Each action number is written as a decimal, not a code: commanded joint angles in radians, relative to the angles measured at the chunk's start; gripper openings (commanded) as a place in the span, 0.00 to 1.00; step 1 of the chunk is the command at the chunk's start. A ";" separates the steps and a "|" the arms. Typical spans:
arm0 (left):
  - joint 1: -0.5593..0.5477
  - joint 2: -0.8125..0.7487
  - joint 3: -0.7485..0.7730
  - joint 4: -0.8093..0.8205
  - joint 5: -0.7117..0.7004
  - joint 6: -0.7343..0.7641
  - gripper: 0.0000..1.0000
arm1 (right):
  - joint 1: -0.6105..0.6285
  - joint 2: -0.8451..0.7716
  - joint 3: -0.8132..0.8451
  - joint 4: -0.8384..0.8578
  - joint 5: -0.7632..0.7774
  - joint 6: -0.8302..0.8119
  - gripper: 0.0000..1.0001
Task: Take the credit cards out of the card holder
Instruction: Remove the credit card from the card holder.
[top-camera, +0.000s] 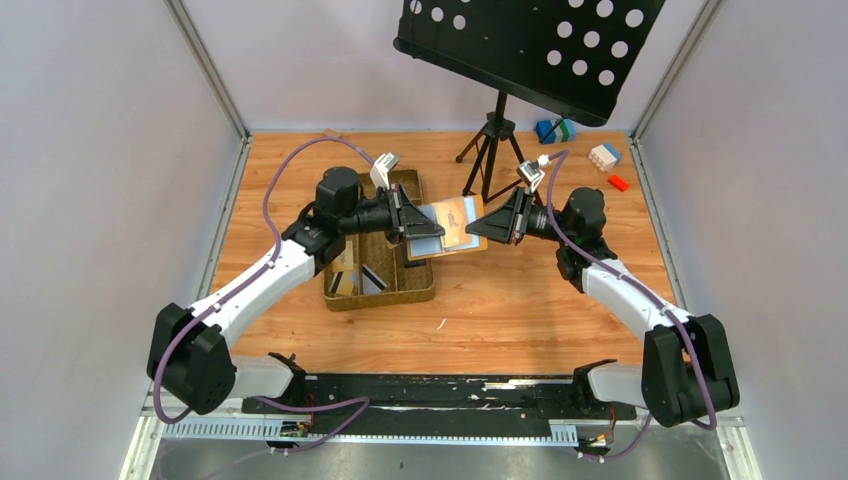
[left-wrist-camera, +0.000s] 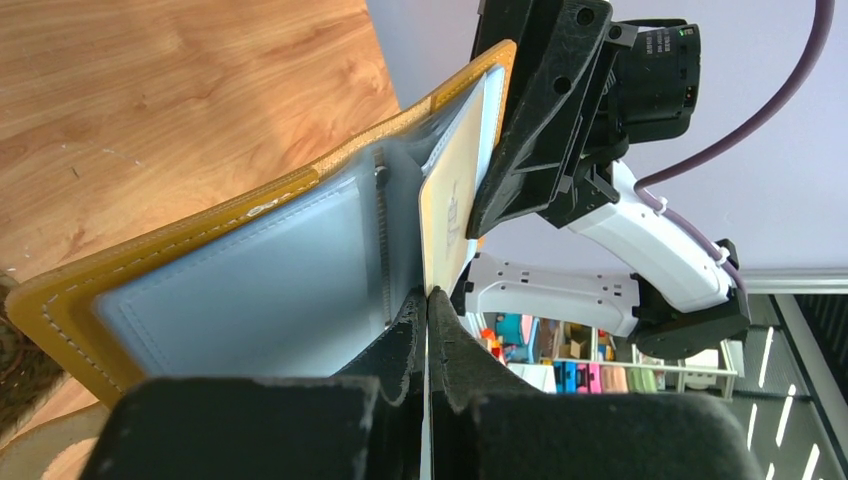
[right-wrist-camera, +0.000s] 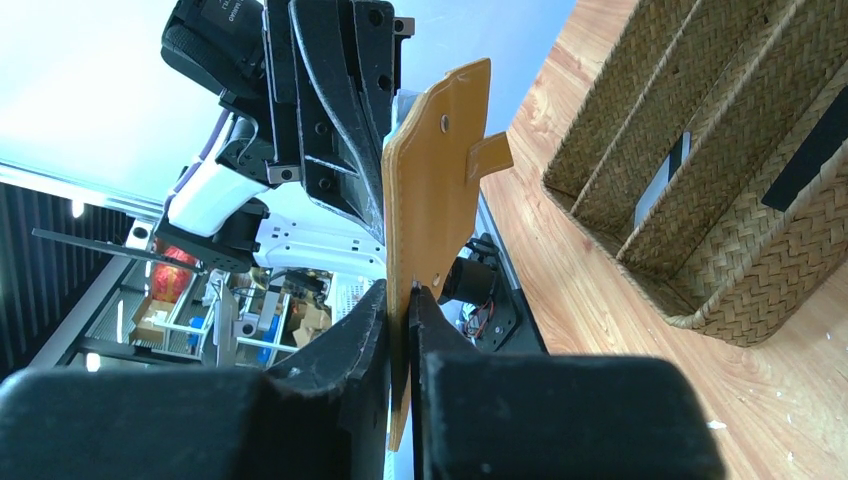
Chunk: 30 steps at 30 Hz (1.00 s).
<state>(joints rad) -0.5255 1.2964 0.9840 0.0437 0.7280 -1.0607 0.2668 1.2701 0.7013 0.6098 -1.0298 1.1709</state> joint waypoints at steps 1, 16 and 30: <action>0.014 -0.025 -0.009 0.048 0.010 0.006 0.00 | -0.001 -0.007 0.011 0.069 -0.011 0.011 0.00; 0.012 -0.002 -0.026 0.228 0.085 -0.097 0.00 | 0.000 -0.001 0.020 0.084 -0.022 0.025 0.00; 0.026 -0.040 -0.028 0.082 0.069 -0.008 0.00 | -0.028 -0.009 -0.015 0.151 -0.008 0.080 0.00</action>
<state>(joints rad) -0.5091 1.2976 0.9504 0.1661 0.7845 -1.1164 0.2535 1.2701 0.6960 0.6823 -1.0412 1.2293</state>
